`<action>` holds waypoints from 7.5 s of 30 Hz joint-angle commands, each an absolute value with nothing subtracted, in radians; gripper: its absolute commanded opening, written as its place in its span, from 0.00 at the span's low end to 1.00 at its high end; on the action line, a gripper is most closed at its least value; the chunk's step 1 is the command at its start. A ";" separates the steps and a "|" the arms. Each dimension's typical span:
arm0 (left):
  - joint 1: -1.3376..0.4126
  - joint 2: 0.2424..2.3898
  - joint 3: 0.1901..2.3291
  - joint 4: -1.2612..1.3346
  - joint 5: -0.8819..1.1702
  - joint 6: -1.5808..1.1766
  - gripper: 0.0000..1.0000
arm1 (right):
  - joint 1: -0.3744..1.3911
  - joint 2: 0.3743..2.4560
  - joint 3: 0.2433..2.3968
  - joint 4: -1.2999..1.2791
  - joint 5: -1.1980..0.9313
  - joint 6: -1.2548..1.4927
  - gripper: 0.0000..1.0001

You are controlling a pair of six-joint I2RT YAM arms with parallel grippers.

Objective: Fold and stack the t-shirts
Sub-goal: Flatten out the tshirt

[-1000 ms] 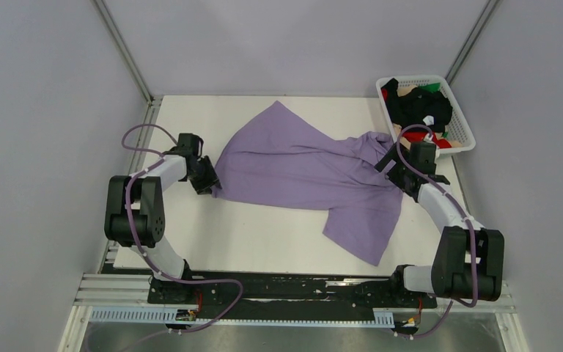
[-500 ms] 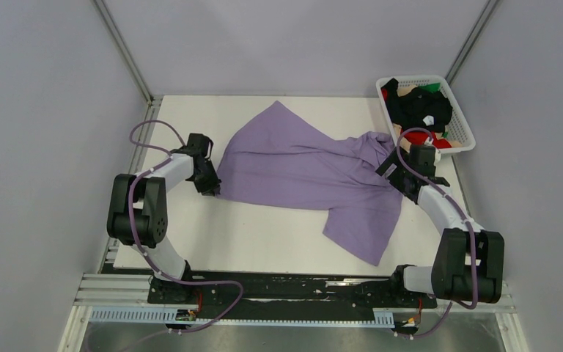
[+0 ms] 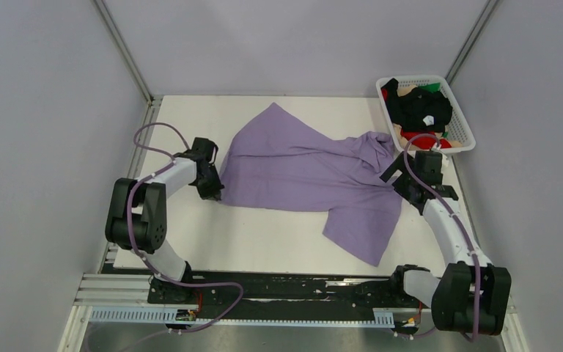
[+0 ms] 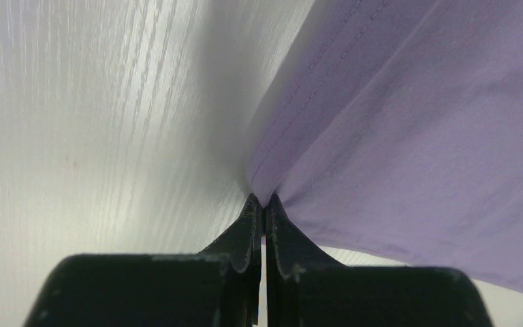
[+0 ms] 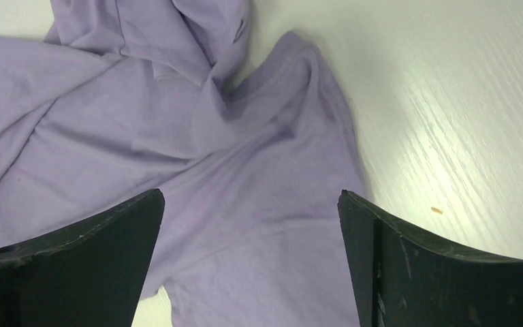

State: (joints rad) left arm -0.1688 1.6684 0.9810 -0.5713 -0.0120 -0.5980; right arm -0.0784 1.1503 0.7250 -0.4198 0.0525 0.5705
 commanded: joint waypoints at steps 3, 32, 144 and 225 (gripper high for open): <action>-0.179 1.566 0.884 -0.663 -0.028 -0.606 0.00 | -0.047 1.063 0.773 -0.781 0.018 0.637 1.00; -0.181 1.424 0.801 -0.643 -0.053 -0.598 0.00 | 0.404 1.029 0.449 -0.965 -0.017 1.097 0.62; -0.008 2.007 1.546 -0.265 -0.340 -0.607 0.05 | 0.250 1.971 1.578 0.031 0.407 0.255 0.03; -0.035 1.779 1.240 -0.357 0.066 -0.627 1.00 | 0.270 2.543 2.274 0.126 -0.310 0.630 1.00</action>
